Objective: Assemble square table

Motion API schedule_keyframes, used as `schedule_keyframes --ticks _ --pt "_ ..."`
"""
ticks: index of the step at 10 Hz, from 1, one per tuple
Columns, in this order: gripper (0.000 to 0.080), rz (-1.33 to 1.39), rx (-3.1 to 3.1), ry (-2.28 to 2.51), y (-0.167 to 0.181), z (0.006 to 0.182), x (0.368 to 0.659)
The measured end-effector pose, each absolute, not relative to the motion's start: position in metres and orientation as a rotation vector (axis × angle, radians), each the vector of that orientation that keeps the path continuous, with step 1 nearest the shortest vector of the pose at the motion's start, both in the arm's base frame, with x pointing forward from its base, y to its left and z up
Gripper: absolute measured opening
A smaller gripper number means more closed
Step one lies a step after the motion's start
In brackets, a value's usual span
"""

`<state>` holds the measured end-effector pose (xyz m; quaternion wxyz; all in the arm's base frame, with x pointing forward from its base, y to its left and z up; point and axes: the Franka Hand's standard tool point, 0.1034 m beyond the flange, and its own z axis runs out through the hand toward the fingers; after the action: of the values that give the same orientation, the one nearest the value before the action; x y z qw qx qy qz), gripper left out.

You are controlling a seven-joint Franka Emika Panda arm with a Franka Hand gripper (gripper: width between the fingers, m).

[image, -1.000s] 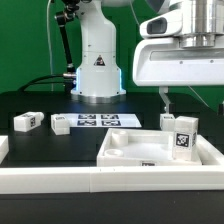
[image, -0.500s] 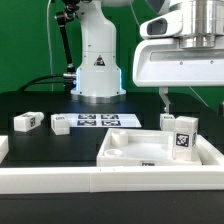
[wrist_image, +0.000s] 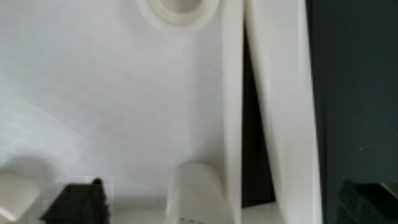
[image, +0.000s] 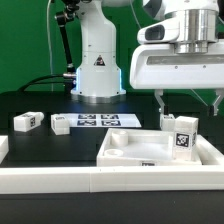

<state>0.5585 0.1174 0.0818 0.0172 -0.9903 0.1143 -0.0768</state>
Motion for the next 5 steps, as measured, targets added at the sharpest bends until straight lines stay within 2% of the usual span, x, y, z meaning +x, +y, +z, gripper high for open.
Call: schedule_keyframes --ticks 4,5 --pt "0.0649 -0.25 -3.068 0.377 0.1167 0.0801 0.5575" --pt "0.0649 -0.252 -3.069 0.371 0.1178 0.0787 0.5499"
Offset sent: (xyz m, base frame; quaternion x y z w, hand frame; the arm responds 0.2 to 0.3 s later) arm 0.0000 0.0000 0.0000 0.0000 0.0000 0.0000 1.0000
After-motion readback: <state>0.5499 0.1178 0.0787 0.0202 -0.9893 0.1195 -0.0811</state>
